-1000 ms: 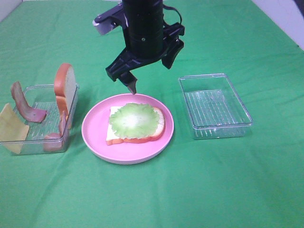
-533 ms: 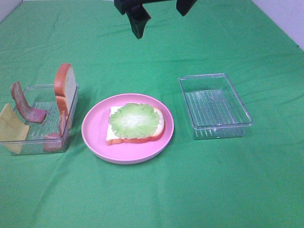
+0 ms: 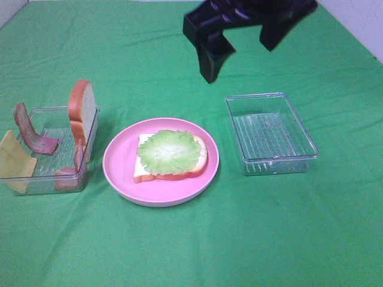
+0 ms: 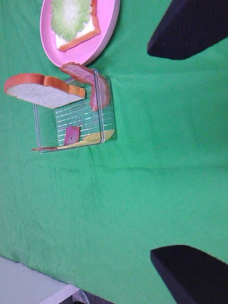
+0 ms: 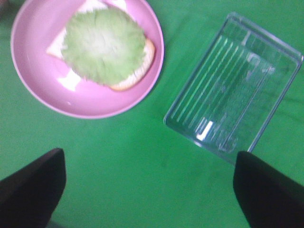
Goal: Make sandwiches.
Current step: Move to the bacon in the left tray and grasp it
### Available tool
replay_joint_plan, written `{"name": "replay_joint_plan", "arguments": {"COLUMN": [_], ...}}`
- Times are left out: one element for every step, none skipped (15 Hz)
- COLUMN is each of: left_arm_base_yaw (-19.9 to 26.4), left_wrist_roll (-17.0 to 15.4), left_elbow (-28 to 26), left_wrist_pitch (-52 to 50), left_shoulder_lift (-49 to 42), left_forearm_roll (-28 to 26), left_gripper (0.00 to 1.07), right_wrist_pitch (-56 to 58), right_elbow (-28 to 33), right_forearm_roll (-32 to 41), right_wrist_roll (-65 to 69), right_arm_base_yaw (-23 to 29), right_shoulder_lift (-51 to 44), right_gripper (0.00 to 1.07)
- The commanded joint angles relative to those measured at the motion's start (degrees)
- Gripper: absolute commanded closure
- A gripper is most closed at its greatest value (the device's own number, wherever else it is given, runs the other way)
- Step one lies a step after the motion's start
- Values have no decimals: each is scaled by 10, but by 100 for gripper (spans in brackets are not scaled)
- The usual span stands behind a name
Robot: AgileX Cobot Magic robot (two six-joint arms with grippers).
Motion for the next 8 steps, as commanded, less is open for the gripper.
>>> {"name": "replay_joint_plan", "arguments": {"left_arm_base_yaw": [1,1,1,1,1,1,1,1], "left_wrist_roll": [-2,-2,-2,-2,-2,-2,-2,-2], "left_elbow": [1,1,1,1,1,1,1,1], "left_wrist_pitch": [-2,-2,-2,-2,-2,-2,-2,-2], "left_shoulder_lift": [-8,-8,-8,-8,-8,-8,-8,-8], "left_forearm_roll": [-5,-5,-5,-5,-5,-5,-5,-5], "left_gripper": [6,6,6,6,6,6,6,6], "right_wrist_pitch": [62,56,46,40,38,37,37,33], "right_elbow": [104,158,197,239,274,309,327,357], "right_forearm_roll": [2,12,30,61,86,96,96,89], "right_wrist_roll": [15,22,38,51,54,54,54,54], "right_arm_base_yaw": [-2,-16,-37,-75,-113,-151,-166,-191], "right_shoulder_lift": [-33,-46,-56,-65,-73,-85,-92,-111], "right_gripper": [15,15,15,15,15,15,15,15]}}
